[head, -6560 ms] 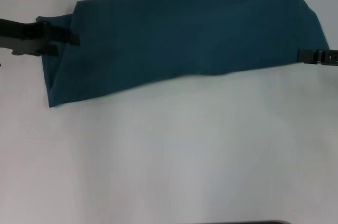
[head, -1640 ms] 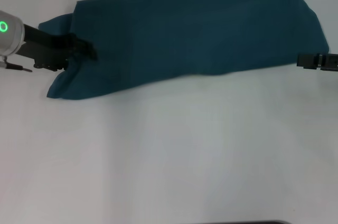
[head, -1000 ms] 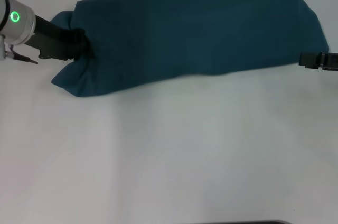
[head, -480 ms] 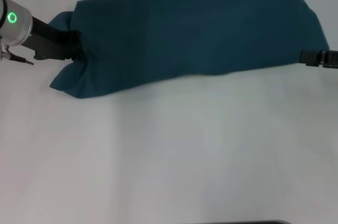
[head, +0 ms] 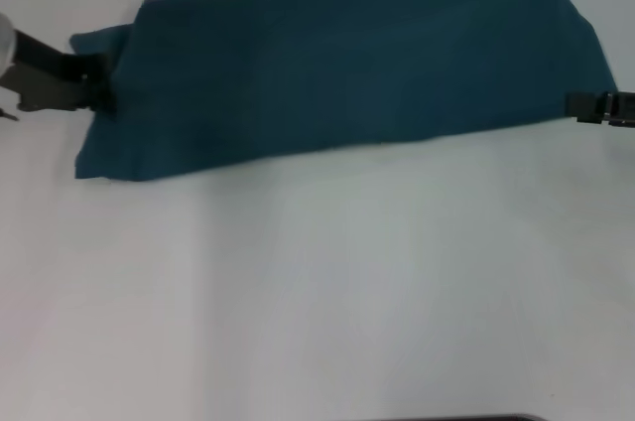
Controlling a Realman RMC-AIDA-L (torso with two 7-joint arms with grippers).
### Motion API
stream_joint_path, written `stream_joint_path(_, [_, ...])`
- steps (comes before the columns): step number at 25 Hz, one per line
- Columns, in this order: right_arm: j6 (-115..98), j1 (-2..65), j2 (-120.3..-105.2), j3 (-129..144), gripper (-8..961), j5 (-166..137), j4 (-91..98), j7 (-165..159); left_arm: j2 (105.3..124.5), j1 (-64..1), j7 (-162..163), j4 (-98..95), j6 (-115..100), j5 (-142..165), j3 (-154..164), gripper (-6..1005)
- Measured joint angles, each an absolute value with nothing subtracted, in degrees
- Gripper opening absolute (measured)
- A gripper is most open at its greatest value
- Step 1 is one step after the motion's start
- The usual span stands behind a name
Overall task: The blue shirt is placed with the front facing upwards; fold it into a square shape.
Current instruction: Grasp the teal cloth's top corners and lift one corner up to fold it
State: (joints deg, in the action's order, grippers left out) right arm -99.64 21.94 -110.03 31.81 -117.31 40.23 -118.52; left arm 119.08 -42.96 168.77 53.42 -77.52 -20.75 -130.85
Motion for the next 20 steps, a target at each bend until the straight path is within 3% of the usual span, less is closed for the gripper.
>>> stream_joint_path(9, [-99.6, 22.3, -109.98, 31.2, 928, -117.4, 39.3, -118.6, 116.99, -42.8, 170.2, 53.2, -77.2, -15.7, -132.2, 28])
stream_joint_path(20, [-99.5, 22.2, -109.95, 31.2, 927, -117.4, 39.3, -118.6, 116.18, -43.0, 170.5, 53.9, -77.6, -7.8, -137.9, 27])
